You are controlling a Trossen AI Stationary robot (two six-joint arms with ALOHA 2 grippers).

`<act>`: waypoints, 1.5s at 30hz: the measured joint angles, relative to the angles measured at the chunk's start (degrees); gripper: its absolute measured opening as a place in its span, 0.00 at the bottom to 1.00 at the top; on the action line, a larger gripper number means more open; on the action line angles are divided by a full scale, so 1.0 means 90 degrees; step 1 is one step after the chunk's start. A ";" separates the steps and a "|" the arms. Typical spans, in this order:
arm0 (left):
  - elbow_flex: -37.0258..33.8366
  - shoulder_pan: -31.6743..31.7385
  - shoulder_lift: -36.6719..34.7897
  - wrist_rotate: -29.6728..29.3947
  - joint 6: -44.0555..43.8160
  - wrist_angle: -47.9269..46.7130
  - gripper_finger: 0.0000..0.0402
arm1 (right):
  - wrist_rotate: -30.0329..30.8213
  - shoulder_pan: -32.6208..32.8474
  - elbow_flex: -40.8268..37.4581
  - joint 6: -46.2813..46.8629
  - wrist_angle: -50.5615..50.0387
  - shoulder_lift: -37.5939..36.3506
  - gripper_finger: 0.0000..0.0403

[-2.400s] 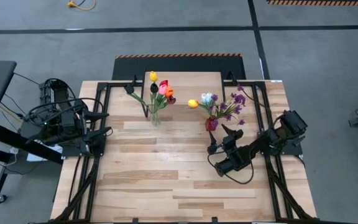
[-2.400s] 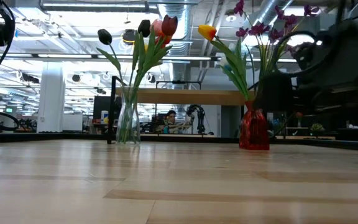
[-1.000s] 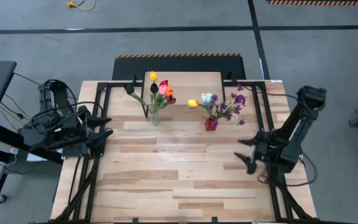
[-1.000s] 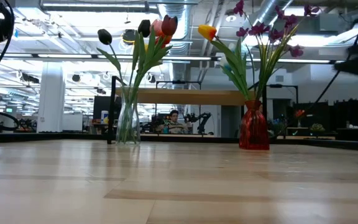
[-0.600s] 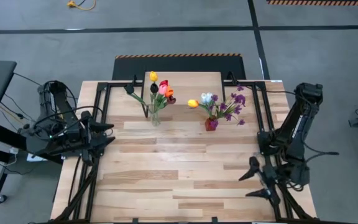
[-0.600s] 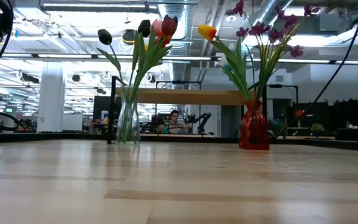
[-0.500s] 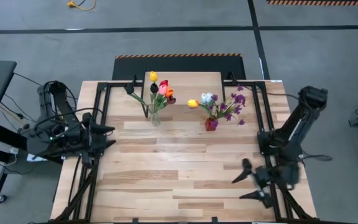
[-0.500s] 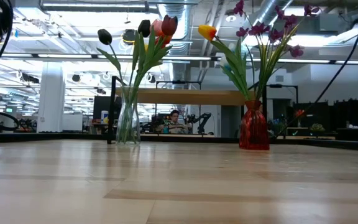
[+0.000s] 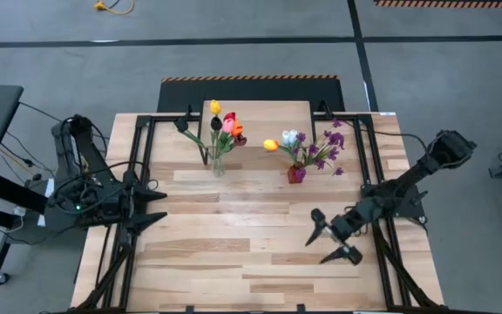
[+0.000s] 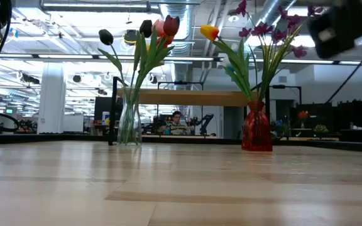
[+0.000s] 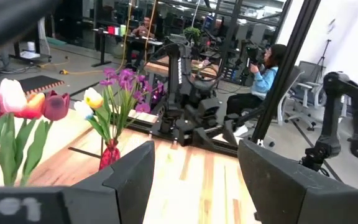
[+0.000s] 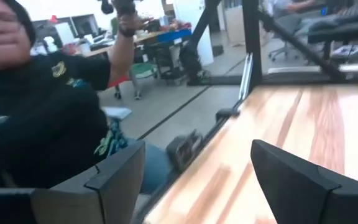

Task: Pick and place flowers into a vace then onto a shelf
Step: Put the red vase on the shelf

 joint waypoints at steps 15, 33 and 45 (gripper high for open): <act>0.0000 0.0000 0.0056 -0.0736 0.0106 0.0001 0.55 | 0.2597 -0.0364 -0.1452 -0.0056 -0.2472 -0.2991 0.70; 0.0000 0.0000 0.0019 -0.1201 0.0771 -0.0055 0.55 | 0.3858 -0.2153 -0.1451 0.0043 -0.1700 -0.2264 0.70; 0.0000 0.0000 -0.0042 -0.1504 0.1000 -0.0060 0.55 | 0.3858 -0.2623 -0.1430 0.0061 -0.1290 -0.1394 0.70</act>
